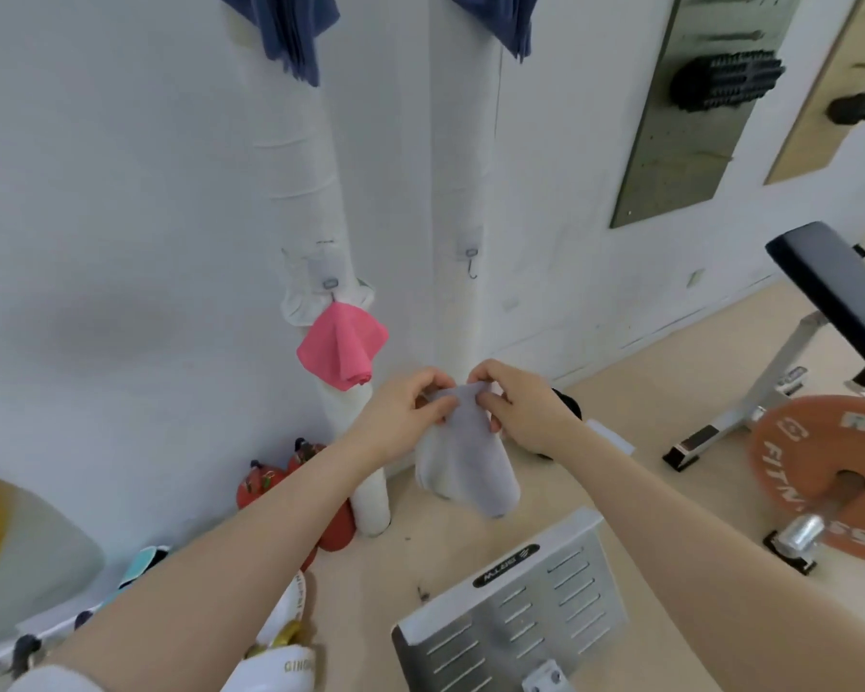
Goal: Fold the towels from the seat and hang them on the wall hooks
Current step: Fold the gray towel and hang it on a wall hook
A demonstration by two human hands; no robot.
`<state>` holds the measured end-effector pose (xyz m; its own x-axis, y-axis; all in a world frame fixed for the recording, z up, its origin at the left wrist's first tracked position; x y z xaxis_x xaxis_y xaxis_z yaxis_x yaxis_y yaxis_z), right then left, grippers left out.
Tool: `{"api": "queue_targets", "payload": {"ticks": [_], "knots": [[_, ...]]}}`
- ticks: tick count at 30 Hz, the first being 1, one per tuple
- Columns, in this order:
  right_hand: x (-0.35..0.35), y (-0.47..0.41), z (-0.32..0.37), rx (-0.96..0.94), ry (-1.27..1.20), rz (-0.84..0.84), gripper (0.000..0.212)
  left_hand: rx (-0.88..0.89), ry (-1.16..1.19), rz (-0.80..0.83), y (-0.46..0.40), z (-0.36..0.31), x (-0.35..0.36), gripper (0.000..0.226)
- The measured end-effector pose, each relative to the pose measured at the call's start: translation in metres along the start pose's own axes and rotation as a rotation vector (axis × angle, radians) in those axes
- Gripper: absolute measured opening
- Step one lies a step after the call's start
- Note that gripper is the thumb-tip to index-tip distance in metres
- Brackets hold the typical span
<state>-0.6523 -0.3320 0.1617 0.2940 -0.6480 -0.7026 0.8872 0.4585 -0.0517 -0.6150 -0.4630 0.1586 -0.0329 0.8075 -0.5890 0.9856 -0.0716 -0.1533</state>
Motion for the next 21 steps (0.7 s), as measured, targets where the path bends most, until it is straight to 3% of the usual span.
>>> {"api": "queue_targets", "payload": {"ticks": [8, 16, 21], "knots": [[-0.022, -0.119, -0.066, 0.003, -0.023, -0.025, 0.023, -0.071, 0.041, 0.023, -0.13, 0.041, 0.018, 0.01], [-0.043, -0.262, -0.132, 0.19, -0.143, -0.219, 0.011, -0.12, 0.076, 0.059, -0.285, 0.107, 0.017, 0.007], [-0.045, -0.34, -0.161, 0.256, -0.181, -0.269, 0.011, -0.146, 0.05, 0.072, -0.368, 0.147, 0.014, 0.021]]}}
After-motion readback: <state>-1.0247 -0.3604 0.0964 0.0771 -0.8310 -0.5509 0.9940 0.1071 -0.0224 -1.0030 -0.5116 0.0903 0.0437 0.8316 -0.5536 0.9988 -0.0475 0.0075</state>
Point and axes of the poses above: each hand's wrist, its own y-axis away from the middle knuckle, its own x-axis out of the palm, z = x × y, the point moved 7 cm from there along -y, towards the middle knuckle, and after that the axes turned 2 degrees about x, right-handed, at the moved point
